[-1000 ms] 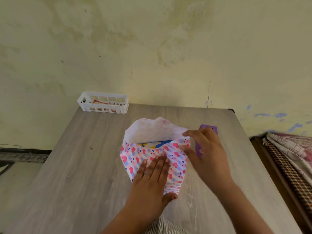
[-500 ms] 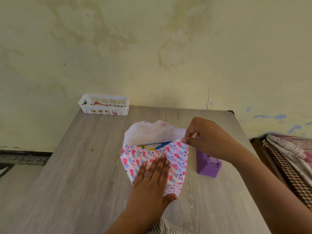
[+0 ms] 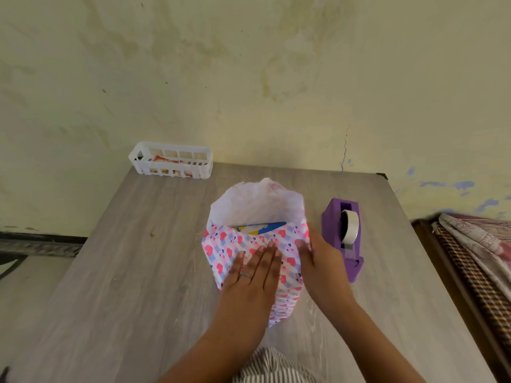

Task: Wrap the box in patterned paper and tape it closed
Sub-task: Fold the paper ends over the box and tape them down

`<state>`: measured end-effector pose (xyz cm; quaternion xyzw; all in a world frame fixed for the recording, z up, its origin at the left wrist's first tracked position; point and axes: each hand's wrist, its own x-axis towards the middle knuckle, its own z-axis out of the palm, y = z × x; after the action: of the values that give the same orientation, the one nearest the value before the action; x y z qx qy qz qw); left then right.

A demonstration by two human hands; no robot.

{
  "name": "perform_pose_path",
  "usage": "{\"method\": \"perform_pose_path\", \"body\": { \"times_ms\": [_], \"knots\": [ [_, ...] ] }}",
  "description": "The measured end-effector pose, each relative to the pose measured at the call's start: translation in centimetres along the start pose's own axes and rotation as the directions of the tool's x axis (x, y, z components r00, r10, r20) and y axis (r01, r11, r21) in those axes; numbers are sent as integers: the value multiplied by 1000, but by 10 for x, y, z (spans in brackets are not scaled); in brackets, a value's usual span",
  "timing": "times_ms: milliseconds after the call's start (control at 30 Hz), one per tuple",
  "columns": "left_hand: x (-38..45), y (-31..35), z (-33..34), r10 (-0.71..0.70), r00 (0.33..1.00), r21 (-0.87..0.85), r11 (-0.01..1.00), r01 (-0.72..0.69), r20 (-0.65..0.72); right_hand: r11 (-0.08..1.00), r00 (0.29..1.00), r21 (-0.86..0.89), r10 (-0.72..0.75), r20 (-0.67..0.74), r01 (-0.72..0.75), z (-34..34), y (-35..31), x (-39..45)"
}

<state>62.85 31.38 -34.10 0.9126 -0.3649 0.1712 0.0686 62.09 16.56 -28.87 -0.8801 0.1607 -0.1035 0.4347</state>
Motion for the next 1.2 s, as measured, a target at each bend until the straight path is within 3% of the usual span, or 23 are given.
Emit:
{"method": "perform_pose_path", "body": {
  "times_ms": [133, 267, 333, 467, 600, 700, 767, 900, 1000, 1067, 1200],
  "knots": [
    [10, -5, -1, -15, 998, -20, 1000, 16, 66, 995, 991, -28, -99, -85, 97, -16, -16, 10],
    [23, -9, 2, -27, 996, -17, 999, 29, 89, 992, 960, 101, -41, -275, 71, -27, -24, 20],
    [30, -10, 5, -24, 996, -12, 1000, 25, 80, 983, 966, 185, 70, -247, -24, -22, -16, 27],
    [40, -13, 9, -8, 1000, -17, 1000, 8, 13, 990, 981, 82, 127, -144, -116, 1, -2, 34],
    [36, -11, 11, -17, 1000, -19, 1000, 17, 17, 979, 987, -202, -31, -157, -1, -14, -21, 52],
    [31, -9, 13, -18, 999, -11, 1000, 18, 42, 978, 937, -100, -202, -284, 180, -35, -41, 55],
    [29, -8, 14, -20, 999, -13, 1000, 20, 39, 979, 893, -32, -199, -403, 204, -52, -44, 56],
    [29, -9, 18, -12, 1000, -19, 1000, 13, 8, 999, 885, 38, 53, -462, -39, -70, 2, 60],
    [29, -9, 19, -11, 1000, -26, 1000, 11, 14, 924, 875, -73, 328, -356, -376, -66, 63, 59],
    [29, -8, 18, -7, 1000, -26, 1000, 7, 16, 838, 824, -85, 504, -258, -539, -59, 94, 56],
    [32, -8, 18, 8, 1000, -10, 1000, -7, 12, 725, 718, 187, 686, -116, -663, -51, 116, 61]
  ]
}}
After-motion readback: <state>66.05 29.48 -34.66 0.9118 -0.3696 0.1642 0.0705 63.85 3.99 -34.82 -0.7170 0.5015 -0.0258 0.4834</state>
